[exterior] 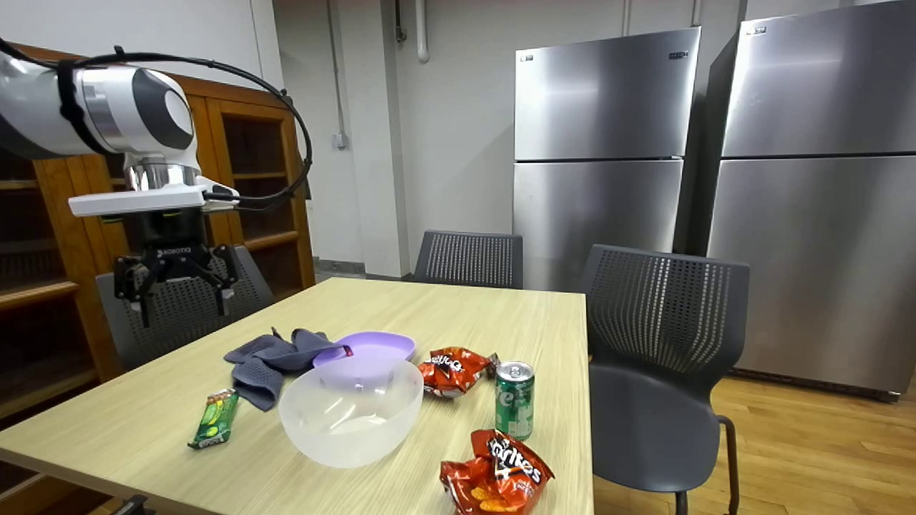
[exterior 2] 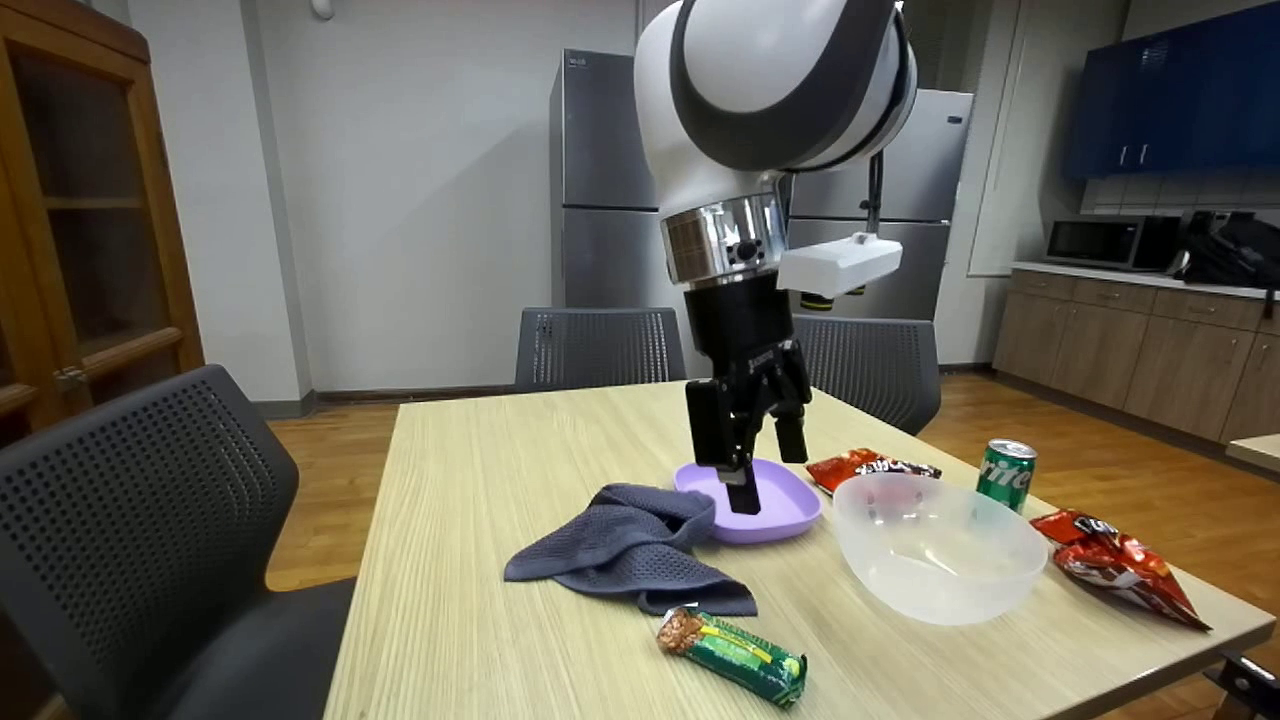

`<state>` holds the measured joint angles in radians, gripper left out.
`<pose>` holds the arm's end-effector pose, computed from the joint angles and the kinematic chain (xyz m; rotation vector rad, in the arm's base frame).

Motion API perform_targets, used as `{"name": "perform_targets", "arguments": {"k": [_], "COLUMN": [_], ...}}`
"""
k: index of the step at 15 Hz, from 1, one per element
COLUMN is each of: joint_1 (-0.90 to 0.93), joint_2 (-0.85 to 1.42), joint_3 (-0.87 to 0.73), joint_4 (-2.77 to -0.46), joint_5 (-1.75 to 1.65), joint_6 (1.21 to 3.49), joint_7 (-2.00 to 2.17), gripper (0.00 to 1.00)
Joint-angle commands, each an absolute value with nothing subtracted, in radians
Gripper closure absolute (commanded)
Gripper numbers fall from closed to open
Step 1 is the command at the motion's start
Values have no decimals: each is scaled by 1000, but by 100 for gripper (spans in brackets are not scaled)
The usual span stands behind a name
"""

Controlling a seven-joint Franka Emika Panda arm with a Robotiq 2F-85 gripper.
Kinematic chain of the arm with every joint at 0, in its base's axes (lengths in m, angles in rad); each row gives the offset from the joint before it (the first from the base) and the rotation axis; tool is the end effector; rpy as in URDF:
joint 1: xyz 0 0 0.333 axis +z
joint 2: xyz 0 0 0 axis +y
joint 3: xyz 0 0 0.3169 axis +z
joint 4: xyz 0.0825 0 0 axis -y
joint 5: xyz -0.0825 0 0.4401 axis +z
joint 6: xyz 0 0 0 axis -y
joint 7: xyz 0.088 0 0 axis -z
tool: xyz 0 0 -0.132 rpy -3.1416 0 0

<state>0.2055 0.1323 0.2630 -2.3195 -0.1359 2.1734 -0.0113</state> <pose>0.4630 0.2292 0.2006 2.8695 0.8481 -0.3760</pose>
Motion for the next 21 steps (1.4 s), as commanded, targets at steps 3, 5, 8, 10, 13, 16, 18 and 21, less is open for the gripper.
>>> {"name": "perform_targets", "arguments": {"k": [3, 5, 8, 10, 13, 16, 18, 21], "joint_1": [247, 259, 275, 283, 300, 312, 319, 333], "joint_2": [254, 296, 350, 386, 432, 473, 498, 516], "joint_3": [240, 230, 212, 199, 178, 165, 162, 158], "joint_4": [-2293, -2288, -2278, -2268, -2249, -2232, -2220, -2219], "joint_5": [-263, -307, -359, -377, -406, -432, -436, -425], "joint_6": [2248, 2279, 2319, 2348, 2375, 2403, 2414, 2432], "joint_7": [8, 6, 2, 1, 9, -10, -11, 12], "gripper": [0, 0, 0, 0, 0, 0, 0, 0]}}
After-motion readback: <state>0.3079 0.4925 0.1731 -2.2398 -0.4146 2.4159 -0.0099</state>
